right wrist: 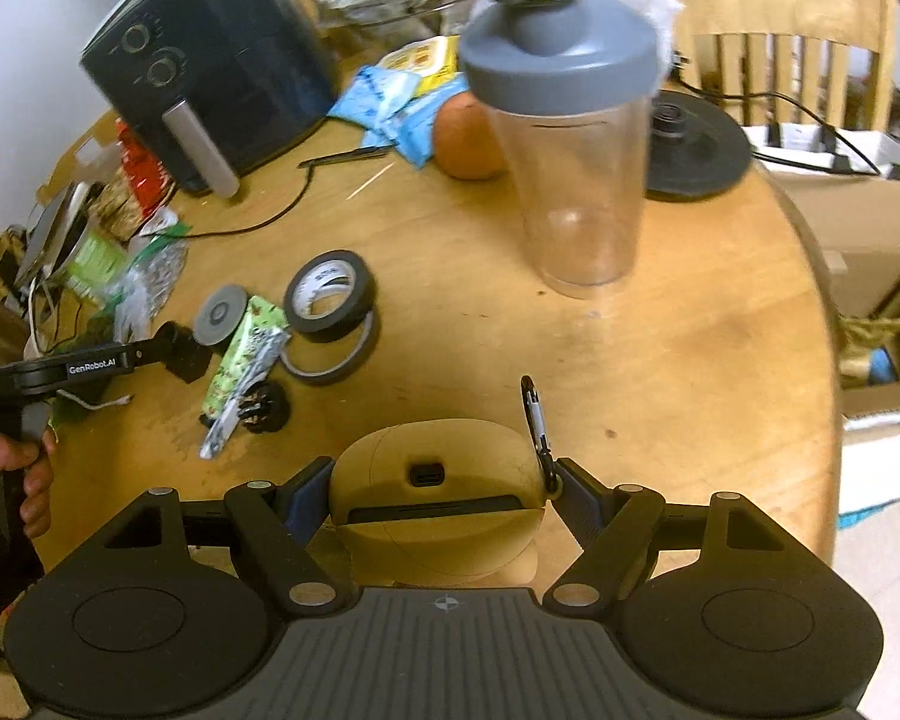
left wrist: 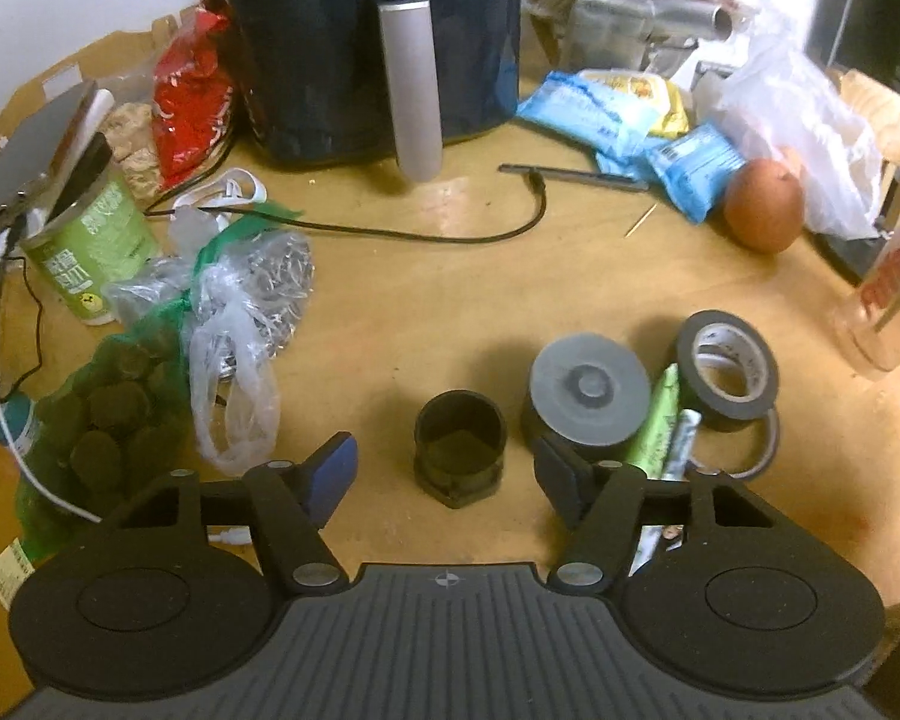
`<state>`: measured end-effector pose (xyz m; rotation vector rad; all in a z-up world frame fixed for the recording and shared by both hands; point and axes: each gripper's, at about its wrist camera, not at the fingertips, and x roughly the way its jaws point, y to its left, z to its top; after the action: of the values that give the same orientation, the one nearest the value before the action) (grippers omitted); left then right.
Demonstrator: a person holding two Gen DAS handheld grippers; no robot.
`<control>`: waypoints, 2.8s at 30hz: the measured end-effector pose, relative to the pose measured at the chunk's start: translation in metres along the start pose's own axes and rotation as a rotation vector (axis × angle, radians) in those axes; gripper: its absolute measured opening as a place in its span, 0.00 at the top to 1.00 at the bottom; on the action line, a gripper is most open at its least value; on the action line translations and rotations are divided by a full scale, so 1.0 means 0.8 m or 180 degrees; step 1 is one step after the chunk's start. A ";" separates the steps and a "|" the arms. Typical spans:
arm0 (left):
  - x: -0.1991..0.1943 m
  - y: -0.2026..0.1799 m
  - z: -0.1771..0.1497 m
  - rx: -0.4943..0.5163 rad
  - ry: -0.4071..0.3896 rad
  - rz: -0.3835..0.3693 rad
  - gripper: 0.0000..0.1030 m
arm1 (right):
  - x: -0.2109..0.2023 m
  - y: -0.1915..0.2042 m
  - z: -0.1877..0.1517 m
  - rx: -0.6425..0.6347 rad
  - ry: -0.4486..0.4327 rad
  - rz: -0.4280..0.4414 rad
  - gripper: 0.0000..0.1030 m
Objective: Organize objects
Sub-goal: 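Grasp the black hexagonal cup with the left gripper, then carry the black hexagonal cup into the box and open the left gripper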
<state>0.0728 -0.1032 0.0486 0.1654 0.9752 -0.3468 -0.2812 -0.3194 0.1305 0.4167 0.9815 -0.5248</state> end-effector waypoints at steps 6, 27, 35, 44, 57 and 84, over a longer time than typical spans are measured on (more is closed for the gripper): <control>0.020 0.002 0.005 -0.0012 0.0109 -0.0110 0.64 | -0.005 -0.010 -0.009 0.0068 0.0003 -0.0040 0.23; -0.043 0.002 0.004 -0.0159 -0.0014 -0.0227 0.64 | -0.008 0.011 -0.007 -0.0321 -0.0007 0.0230 0.23; -0.086 -0.001 -0.009 -0.0265 -0.0124 -0.0322 0.64 | -0.011 0.028 -0.007 -0.0557 -0.0017 0.0414 0.23; -0.129 -0.012 -0.039 -0.0334 -0.0151 -0.0403 0.64 | -0.021 0.038 -0.012 -0.0751 -0.0051 0.0587 0.23; -0.170 -0.026 -0.096 -0.0554 -0.0138 -0.0396 0.64 | -0.027 0.057 -0.028 -0.1129 -0.0001 0.0843 0.23; -0.191 -0.049 -0.161 -0.0783 0.0037 -0.0196 0.64 | -0.027 0.067 -0.063 -0.1581 0.0172 0.1082 0.23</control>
<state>-0.1203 -0.0693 0.1052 -0.0865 1.0273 -0.2798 -0.2931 -0.2437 0.1296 0.1439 1.0279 0.0440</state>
